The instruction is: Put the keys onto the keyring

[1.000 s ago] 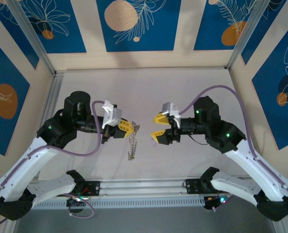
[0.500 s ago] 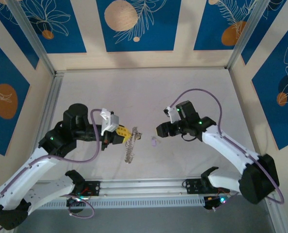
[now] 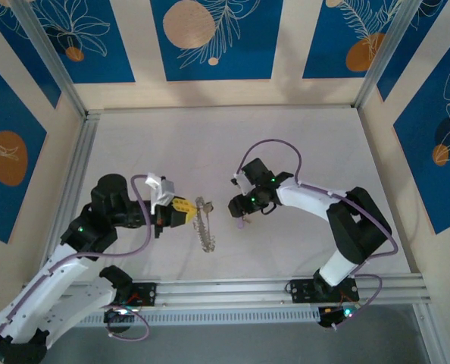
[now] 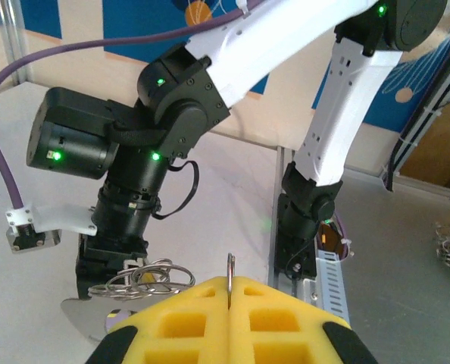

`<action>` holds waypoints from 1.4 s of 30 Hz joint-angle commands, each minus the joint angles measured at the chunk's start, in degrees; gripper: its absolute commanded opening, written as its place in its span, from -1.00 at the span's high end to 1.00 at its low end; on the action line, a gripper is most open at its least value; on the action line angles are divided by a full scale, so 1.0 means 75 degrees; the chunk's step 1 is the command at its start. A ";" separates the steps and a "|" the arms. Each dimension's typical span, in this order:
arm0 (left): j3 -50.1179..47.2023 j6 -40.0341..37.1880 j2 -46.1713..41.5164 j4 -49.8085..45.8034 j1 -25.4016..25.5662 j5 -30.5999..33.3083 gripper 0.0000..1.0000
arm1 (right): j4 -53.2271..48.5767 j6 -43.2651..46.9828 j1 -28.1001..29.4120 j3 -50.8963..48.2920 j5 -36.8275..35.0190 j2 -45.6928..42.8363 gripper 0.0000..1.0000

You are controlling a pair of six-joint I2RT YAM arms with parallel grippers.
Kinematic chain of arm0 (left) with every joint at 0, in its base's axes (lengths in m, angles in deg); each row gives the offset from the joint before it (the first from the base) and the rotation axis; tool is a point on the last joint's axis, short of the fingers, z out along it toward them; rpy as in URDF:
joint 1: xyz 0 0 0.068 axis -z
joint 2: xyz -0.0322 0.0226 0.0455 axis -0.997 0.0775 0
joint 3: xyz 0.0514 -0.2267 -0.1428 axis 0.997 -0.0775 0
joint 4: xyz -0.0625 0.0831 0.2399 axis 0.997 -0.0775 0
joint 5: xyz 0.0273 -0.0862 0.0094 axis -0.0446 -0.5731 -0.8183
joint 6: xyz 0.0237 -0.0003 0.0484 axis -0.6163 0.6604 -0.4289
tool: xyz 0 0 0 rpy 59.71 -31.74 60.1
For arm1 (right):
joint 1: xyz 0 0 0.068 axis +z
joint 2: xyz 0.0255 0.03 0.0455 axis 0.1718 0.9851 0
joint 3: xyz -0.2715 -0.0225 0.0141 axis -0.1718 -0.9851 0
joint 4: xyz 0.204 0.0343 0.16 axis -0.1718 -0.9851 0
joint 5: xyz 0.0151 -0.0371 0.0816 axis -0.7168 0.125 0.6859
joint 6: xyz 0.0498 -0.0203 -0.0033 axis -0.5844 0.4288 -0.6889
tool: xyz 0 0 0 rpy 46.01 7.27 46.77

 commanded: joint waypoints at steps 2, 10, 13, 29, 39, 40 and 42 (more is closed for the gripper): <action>-0.0078 0.0509 -0.0071 0.0804 -0.0348 -0.0732 1.00 | -0.0386 0.0437 0.0200 0.0468 -0.0279 0.0330 0.02; -0.0051 0.0659 0.0106 0.1056 -0.0479 -0.0953 1.00 | -0.0826 0.0669 0.0494 0.0536 -0.0589 0.0626 0.14; -0.0075 0.0676 0.0153 0.1121 -0.0512 -0.0954 1.00 | -0.0837 0.0711 0.0599 0.0433 -0.0647 0.0566 0.17; -0.0086 0.0768 0.0243 0.1372 -0.0690 -0.1129 1.00 | -0.1176 0.0766 0.0628 0.0750 -0.0848 0.0974 0.31; -0.0130 0.0848 0.0150 0.1338 -0.0772 -0.1169 1.00 | -0.1095 0.0901 0.0625 0.0916 -0.0830 0.1195 0.63; -0.0162 0.0850 0.0118 0.1341 -0.0770 -0.1145 1.00 | -0.1109 0.0924 0.0644 0.0956 -0.0824 0.1237 0.64; -0.0200 0.0862 0.0067 0.1327 -0.0770 -0.1109 1.00 | -0.1120 0.0939 0.0680 0.1018 -0.0819 0.1300 0.64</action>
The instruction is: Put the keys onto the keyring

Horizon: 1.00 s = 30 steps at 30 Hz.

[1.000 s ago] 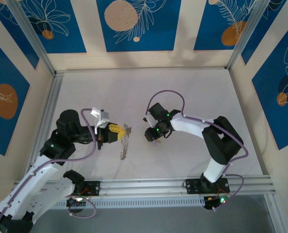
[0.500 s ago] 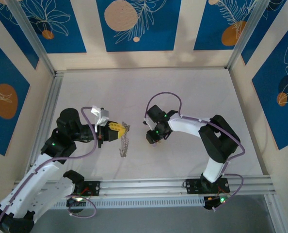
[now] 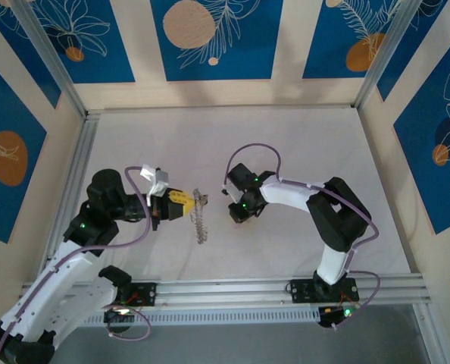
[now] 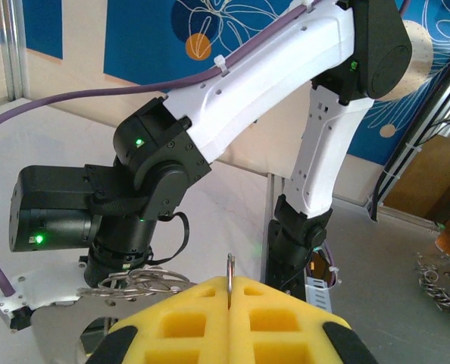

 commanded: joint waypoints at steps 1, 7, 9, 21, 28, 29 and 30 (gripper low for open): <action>-0.0058 0.0114 -0.0182 0.0321 -0.0094 -0.0214 1.00 | -0.0135 0.0126 0.0093 0.0245 -0.0029 0.0186 0.63; -0.0069 0.0094 -0.0147 0.0280 -0.0110 -0.0203 1.00 | -0.0042 0.0055 0.0153 0.0245 -0.0054 0.0224 0.61; -0.0083 0.0090 -0.0154 0.0265 -0.0108 -0.0202 1.00 | -0.0006 0.0047 0.0142 0.0235 -0.0024 0.0237 0.72; -0.0127 -0.0029 -0.0195 0.0086 -0.0191 0.0037 1.00 | -0.0274 0.0547 0.0259 -0.0643 0.0546 -0.2385 1.00; -0.0195 0.0156 -0.0191 0.0341 -0.0252 0.0077 1.00 | -0.0538 0.0039 -0.0005 -0.0828 0.0527 -0.2872 0.25; -0.0198 0.0152 -0.0211 0.0341 -0.0246 0.0097 1.00 | -0.0435 -0.0036 0.0021 -0.0805 0.0426 -0.2699 0.04; -0.0198 0.0155 -0.0241 0.0304 -0.0246 0.0151 1.00 | -0.0298 -0.0095 0.0070 -0.0748 0.0316 -0.2461 -0.13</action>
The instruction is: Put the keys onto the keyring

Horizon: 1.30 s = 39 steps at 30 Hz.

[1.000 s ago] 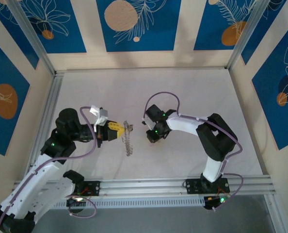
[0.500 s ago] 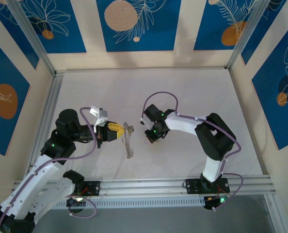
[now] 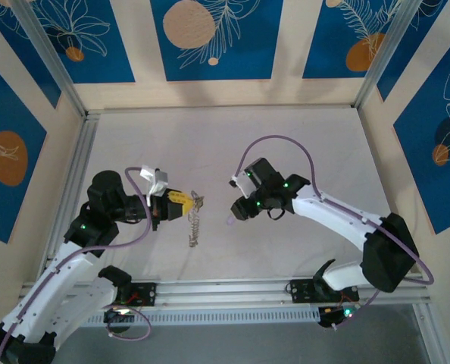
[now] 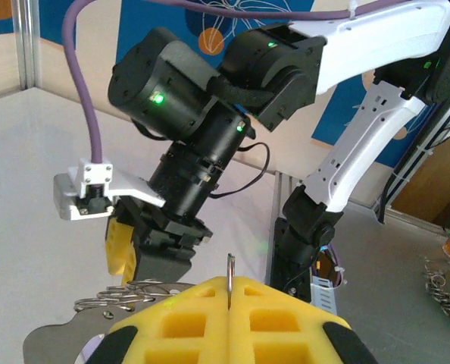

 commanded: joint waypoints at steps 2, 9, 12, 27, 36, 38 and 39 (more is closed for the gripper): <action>-0.0024 0.0020 -0.0226 0.0229 -0.0118 0.0150 1.00 | 0.0167 -0.0319 0.0111 0.0064 -0.0259 0.1041 -0.26; -0.0129 0.0025 -0.0431 0.0137 -0.0160 0.0206 1.00 | 0.0192 -0.0190 0.0321 0.0981 -0.0916 0.2537 -0.07; -0.0117 0.0015 -0.0410 0.0148 -0.0214 0.0127 1.00 | 0.0154 -0.0184 0.0348 0.1190 -0.1080 0.2855 0.10; -0.0152 0.0098 -0.0374 0.0251 -0.0454 -0.0141 1.00 | -0.0145 -0.0105 0.0601 0.1427 -0.1374 0.3409 0.34; -0.0164 0.0171 -0.0371 0.0341 -0.0499 -0.0175 1.00 | -0.0141 -0.0075 0.0605 0.1424 -0.1522 0.3611 0.39; -0.0173 0.0177 -0.0374 0.0362 -0.0510 -0.0182 1.00 | -0.0101 -0.0081 0.0579 0.1403 -0.1509 0.3617 0.45; -0.0176 0.0186 -0.0373 0.0365 -0.0513 -0.0180 1.00 | -0.0084 -0.0087 0.0561 0.1427 -0.1494 0.3621 0.50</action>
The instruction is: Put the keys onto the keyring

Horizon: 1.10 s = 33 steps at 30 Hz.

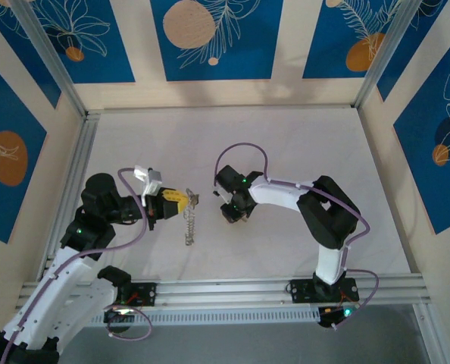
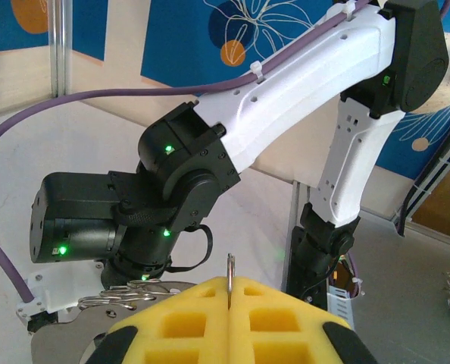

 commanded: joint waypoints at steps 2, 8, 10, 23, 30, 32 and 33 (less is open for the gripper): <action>-0.0045 0.0109 -0.0043 0.0365 -0.0134 -0.0268 1.00 | -0.0072 0.0027 -0.0033 0.0133 -0.0008 0.0158 0.57; -0.0058 0.0148 -0.0044 0.0402 -0.0146 -0.0281 1.00 | -0.0067 0.0044 -0.0064 0.0078 0.0035 -0.0077 0.89; -0.0065 0.0165 -0.0033 0.0413 -0.0146 -0.0292 1.00 | -0.0036 0.0092 -0.0078 -0.0003 -0.0003 -0.0238 1.00; -0.0042 0.0107 0.0089 0.0420 -0.0169 -0.0064 1.00 | 0.0998 0.1675 0.0283 -0.1801 0.1334 -0.3687 1.00; -0.0071 0.0038 0.0129 0.0529 -0.0193 -0.0077 1.00 | 0.1060 0.2146 0.0353 -0.2294 0.3364 -0.5919 1.00; -0.0022 -0.0103 0.0183 0.0464 -0.0191 -0.0122 1.00 | 0.0897 0.2082 0.0344 -0.2130 0.3871 -0.6333 1.00; 0.0007 -0.0188 0.0223 0.0416 -0.0189 -0.0165 1.00 | 0.0740 0.2067 0.0347 -0.1929 0.4121 -0.6438 1.00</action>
